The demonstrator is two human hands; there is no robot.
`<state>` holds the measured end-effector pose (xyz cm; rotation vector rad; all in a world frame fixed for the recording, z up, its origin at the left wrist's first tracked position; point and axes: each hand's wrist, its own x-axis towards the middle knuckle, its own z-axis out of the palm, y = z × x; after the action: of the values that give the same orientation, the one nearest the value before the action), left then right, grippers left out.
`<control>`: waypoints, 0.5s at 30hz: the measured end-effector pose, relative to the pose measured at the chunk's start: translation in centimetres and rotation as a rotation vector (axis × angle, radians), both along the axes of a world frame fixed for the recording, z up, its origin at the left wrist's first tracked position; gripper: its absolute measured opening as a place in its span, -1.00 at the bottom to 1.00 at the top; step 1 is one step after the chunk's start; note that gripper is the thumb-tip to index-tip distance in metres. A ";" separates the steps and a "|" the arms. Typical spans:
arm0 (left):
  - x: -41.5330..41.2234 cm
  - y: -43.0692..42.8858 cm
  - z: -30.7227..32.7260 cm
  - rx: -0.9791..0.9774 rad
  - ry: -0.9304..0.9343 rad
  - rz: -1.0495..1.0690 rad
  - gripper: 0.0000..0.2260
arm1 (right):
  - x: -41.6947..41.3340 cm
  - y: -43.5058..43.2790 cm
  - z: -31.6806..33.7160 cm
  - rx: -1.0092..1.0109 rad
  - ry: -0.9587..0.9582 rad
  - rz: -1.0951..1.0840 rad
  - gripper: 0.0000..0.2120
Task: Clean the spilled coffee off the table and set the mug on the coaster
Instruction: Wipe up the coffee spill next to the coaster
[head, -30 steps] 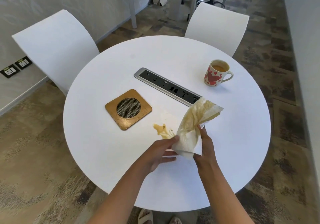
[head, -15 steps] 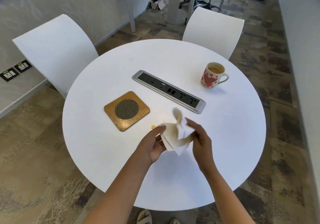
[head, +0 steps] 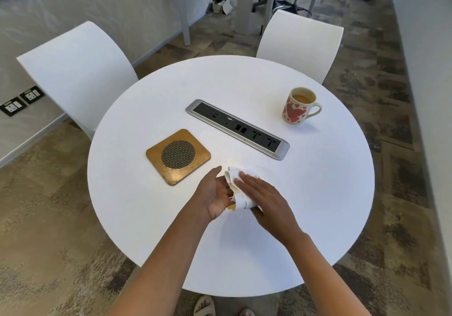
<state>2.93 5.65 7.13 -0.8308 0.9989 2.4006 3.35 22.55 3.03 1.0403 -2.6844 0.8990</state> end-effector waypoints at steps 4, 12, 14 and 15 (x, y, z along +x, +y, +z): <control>-0.2 -0.9 -0.8 -0.121 0.041 0.032 -0.62 | -1.1 0.2 -0.3 -0.176 -0.176 -0.291 -0.37; 2.3 -4.1 -6.1 -1.266 0.330 0.036 -0.75 | 1.9 0.4 -4.4 0.276 -0.288 -0.260 -0.33; 2.9 -5.1 -7.8 -1.435 0.445 -0.032 -0.75 | 3.3 -0.2 -5.1 0.338 -0.307 -0.184 -0.43; 3.0 -5.6 -8.5 -1.506 0.484 -0.058 -0.76 | 4.0 -0.5 -5.2 0.354 -0.322 -0.168 -0.47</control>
<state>5.97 0.01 -1.35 -0.5130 3.0061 1.4306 7.35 22.01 -2.22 0.7571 -3.2300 0.6184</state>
